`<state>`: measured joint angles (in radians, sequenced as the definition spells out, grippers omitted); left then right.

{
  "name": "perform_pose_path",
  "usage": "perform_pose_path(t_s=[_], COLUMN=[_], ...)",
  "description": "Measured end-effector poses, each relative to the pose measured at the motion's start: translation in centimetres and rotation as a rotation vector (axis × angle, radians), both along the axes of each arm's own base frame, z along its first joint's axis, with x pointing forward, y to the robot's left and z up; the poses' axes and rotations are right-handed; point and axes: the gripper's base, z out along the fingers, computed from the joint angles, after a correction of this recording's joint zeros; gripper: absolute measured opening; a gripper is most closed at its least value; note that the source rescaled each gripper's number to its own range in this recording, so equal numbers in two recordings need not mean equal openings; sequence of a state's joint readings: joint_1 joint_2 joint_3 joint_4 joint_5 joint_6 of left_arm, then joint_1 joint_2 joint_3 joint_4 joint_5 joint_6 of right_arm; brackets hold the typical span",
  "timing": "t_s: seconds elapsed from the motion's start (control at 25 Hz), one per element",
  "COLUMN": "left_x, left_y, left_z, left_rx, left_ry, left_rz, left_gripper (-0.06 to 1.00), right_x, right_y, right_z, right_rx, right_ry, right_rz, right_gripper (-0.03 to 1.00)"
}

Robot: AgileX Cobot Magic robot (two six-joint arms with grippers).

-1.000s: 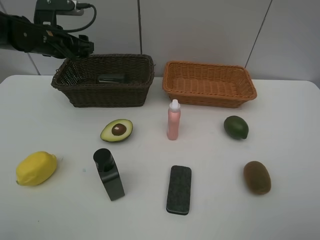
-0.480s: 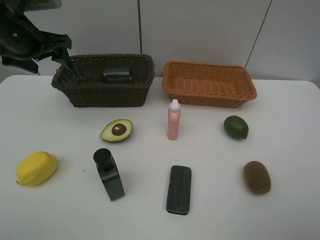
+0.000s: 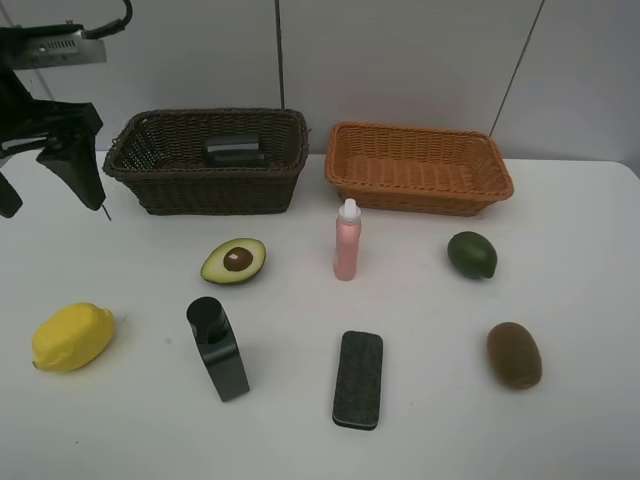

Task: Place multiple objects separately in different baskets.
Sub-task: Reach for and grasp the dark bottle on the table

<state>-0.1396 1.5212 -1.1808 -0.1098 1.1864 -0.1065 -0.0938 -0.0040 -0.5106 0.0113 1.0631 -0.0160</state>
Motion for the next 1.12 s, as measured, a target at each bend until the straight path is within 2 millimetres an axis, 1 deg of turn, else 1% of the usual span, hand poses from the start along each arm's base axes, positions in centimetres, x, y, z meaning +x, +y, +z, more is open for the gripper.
perform_pose_path(t_s=[0.12, 0.2, 0.4, 0.48, 0.56, 0.64, 0.68, 0.8, 0.88, 0.96, 1.12], left_x=[-0.9, -1.8, -4.2, -4.9, -5.5, -6.4, -6.9, -7.9, -8.0, -8.2, -8.7], left_y=[0.0, 0.0, -0.8, -1.7, -3.1, -5.2, -6.3, -8.8, -10.0, -11.2, -13.6], left_z=[1.1, 2.0, 3.5, 3.7, 3.7, 3.6, 3.6, 2.8, 1.8, 0.7, -1.3], left_rx=[-0.017, -0.039, -0.167, -0.197, -0.208, -0.215, -0.215, -0.155, -0.084, -0.027, 0.026], left_ry=[-0.026, -0.057, -0.094, -0.091, -0.076, -0.053, -0.04, 0.005, 0.035, 0.059, 0.114], left_rz=[-0.01, -0.008, 0.031, 0.013, -0.025, -0.076, -0.101, -0.102, -0.062, -0.058, -0.064], left_gripper=[1.0, 1.0, 1.0, 1.0, 1.0, 1.0, 1.0, 1.0, 1.0, 1.0, 1.0], right_x=[0.0, 0.0, 0.0, 0.0, 0.0, 0.0, 0.0, 0.0, 0.0, 0.0, 0.0], right_y=[0.0, 0.0, 0.0, 0.0, 0.0, 0.0, 0.0, 0.0, 0.0, 0.0, 0.0], right_z=[0.0, 0.0, 0.0, 0.0, 0.0, 0.0, 0.0, 0.0, 0.0, 0.0, 0.0], right_rx=[0.0, -0.001, -0.001, -0.001, -0.001, -0.001, -0.001, -0.001, -0.001, -0.001, -0.001], right_ry=[0.0, 0.0, 0.0, 0.0, 0.0, 0.0, 0.0, 0.0, 0.0, 0.0, 0.0], right_rz=[0.0, -0.001, -0.001, -0.001, -0.001, -0.001, -0.001, -0.001, -0.001, -0.001, -0.001], right_gripper=[1.0, 1.0, 1.0, 1.0, 1.0, 1.0, 1.0, 1.0, 1.0, 1.0, 1.0])
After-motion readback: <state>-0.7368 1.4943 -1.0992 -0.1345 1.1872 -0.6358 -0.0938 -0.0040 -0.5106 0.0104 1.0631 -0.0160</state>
